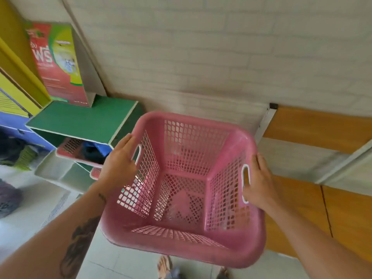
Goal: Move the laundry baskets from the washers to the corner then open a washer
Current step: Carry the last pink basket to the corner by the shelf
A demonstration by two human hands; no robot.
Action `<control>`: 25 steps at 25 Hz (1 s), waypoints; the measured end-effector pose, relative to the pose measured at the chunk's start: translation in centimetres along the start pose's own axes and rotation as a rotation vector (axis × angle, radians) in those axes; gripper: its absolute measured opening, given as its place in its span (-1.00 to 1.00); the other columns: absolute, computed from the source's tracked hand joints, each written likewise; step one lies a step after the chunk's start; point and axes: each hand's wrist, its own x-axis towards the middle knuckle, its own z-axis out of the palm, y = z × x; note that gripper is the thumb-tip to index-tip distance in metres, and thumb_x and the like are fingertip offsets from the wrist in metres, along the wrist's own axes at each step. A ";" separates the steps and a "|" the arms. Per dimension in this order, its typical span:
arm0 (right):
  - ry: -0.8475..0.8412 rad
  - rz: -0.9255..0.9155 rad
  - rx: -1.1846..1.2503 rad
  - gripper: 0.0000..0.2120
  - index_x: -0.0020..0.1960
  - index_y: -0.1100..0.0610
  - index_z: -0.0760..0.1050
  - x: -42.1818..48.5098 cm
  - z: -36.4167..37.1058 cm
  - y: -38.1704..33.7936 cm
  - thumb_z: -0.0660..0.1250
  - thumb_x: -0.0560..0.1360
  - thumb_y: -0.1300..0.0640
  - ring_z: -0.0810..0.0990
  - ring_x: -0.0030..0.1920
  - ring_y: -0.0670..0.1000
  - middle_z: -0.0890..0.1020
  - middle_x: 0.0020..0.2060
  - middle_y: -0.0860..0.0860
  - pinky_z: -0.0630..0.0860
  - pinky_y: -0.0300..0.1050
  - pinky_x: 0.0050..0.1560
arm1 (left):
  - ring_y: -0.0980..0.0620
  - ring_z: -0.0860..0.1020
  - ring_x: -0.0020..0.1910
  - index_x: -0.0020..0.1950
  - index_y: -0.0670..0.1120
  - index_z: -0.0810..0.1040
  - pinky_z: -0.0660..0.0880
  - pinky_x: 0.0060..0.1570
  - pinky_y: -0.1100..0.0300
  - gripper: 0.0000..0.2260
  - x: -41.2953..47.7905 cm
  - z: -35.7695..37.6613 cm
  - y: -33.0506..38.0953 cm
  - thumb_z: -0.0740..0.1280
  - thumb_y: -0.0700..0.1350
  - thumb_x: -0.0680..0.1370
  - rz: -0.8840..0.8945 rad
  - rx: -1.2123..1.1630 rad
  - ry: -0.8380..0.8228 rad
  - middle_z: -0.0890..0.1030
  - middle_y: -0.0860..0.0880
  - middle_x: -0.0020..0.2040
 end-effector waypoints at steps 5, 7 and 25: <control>-0.098 0.199 -0.105 0.08 0.59 0.16 -0.20 2.6 10.7 -0.7 0.48 0.33 0.28 0.45 0.31 0.20 -0.07 0.58 0.12 0.49 -0.16 -0.24 | -0.21 0.50 0.25 0.55 0.02 0.22 0.49 0.11 -0.02 -0.26 4.6 10.9 -7.6 0.26 -0.38 0.40 -0.011 0.019 -0.227 0.29 -0.07 0.53; -0.148 0.281 -0.116 0.10 0.59 0.18 -0.19 3.7 16.3 -1.1 0.51 0.32 0.25 0.42 0.31 0.21 -0.03 0.58 0.15 0.50 -0.13 -0.17 | -0.26 0.46 0.31 0.59 0.10 0.06 0.52 0.14 -0.12 -0.14 5.5 16.3 -11.7 0.26 -0.38 0.37 -0.061 0.083 -0.376 0.17 -0.09 0.58; -0.282 0.431 0.071 -0.31 0.55 0.12 0.07 2.4 17.7 -2.4 0.30 0.51 0.04 0.27 0.48 0.13 0.16 0.53 0.02 0.32 0.08 0.39 | -0.19 0.59 -0.07 0.09 -0.03 0.48 0.59 -0.04 -0.07 -0.64 7.8 20.4 -10.1 0.20 -0.27 0.33 -0.171 0.097 -0.630 0.55 -0.08 0.02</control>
